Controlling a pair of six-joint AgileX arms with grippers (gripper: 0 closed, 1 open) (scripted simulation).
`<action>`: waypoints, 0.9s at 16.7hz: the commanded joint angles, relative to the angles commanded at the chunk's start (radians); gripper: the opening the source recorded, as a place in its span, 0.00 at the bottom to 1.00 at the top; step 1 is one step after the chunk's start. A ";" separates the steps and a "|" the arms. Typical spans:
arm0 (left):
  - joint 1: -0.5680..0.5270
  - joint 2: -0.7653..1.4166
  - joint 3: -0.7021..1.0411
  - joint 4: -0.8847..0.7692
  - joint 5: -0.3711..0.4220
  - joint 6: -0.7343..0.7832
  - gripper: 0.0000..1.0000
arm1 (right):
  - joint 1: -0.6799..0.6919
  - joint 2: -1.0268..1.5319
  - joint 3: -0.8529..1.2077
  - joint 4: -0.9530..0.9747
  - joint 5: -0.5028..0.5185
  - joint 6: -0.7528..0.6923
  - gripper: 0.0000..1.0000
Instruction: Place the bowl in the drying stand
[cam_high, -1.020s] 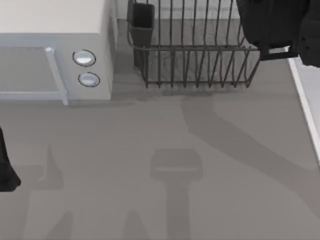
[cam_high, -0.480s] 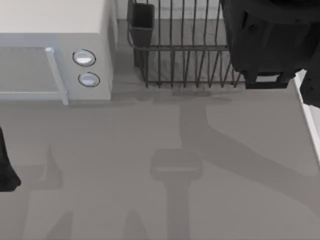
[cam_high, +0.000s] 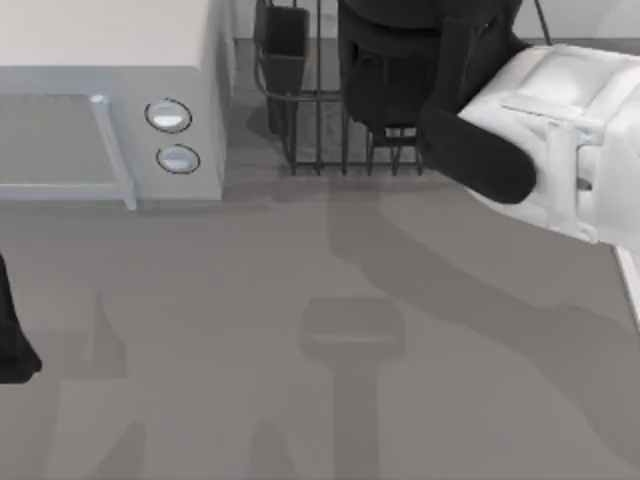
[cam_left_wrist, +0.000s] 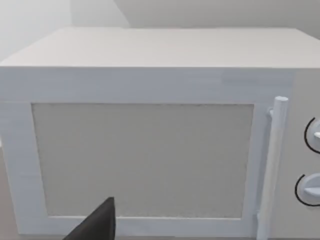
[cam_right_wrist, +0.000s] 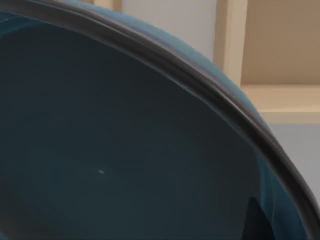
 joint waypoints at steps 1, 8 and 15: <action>0.000 0.000 0.000 0.000 0.000 0.000 1.00 | -0.034 0.054 -0.009 0.072 -0.033 -0.001 0.00; 0.000 0.000 0.000 0.000 0.000 0.000 1.00 | -0.241 0.330 -0.074 0.422 -0.230 -0.008 0.00; 0.000 0.000 0.000 0.000 0.000 0.000 1.00 | -0.250 0.340 -0.077 0.433 -0.239 -0.009 0.15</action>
